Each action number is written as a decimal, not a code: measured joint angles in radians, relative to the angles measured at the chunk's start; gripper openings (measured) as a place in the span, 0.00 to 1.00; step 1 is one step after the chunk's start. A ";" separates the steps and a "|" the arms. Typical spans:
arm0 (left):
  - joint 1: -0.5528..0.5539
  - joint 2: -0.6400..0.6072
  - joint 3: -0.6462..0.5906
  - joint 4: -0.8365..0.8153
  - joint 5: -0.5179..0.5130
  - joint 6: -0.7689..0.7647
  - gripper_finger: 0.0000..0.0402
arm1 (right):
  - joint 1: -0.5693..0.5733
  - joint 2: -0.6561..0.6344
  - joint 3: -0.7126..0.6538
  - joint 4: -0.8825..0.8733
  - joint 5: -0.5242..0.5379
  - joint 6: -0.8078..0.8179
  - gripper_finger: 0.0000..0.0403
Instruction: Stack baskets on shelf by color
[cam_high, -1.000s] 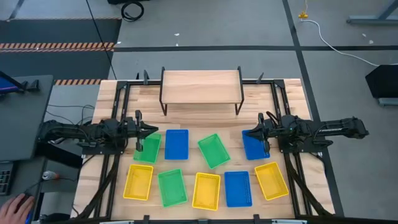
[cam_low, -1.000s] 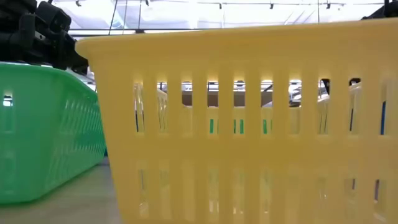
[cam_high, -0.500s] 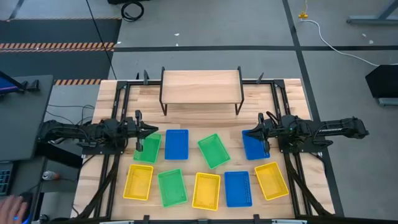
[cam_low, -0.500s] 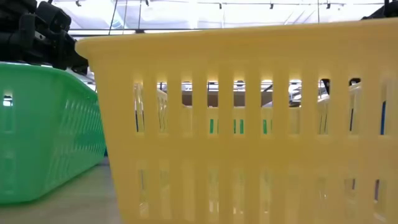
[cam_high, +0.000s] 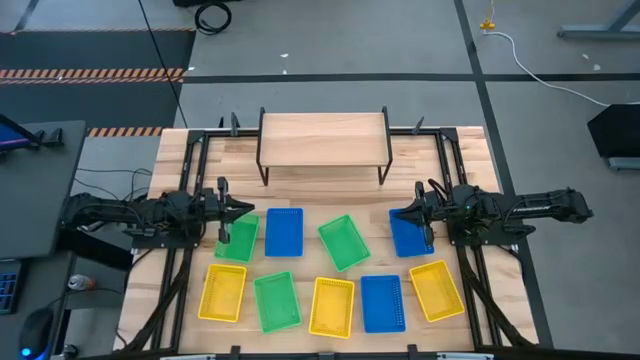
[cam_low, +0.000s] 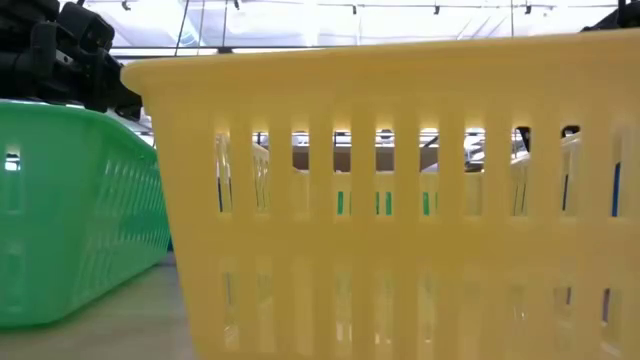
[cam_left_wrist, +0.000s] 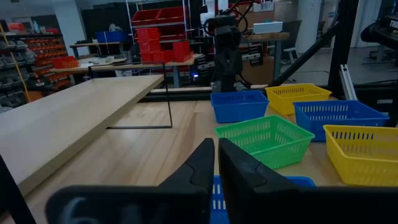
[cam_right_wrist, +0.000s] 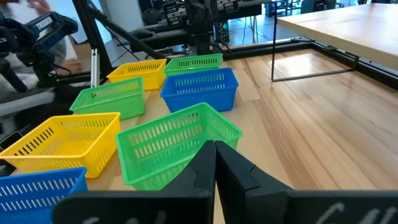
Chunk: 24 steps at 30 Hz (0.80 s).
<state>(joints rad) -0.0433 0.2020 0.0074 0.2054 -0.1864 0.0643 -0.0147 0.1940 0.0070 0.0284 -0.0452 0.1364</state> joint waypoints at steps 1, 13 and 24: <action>0.000 0.000 0.000 0.000 0.000 0.000 0.07 | 0.000 0.000 0.000 0.000 0.000 0.000 0.04; 0.000 0.000 0.000 0.000 0.000 0.000 0.08 | 0.000 0.000 0.000 0.000 0.000 0.000 0.04; 0.000 0.000 0.000 0.000 0.000 0.000 0.09 | 0.000 0.000 0.000 0.000 0.000 0.000 0.04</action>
<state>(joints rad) -0.0433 0.2024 0.0071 0.2054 -0.1864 0.0640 -0.0145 0.1942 0.0069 0.0284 -0.0454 0.1364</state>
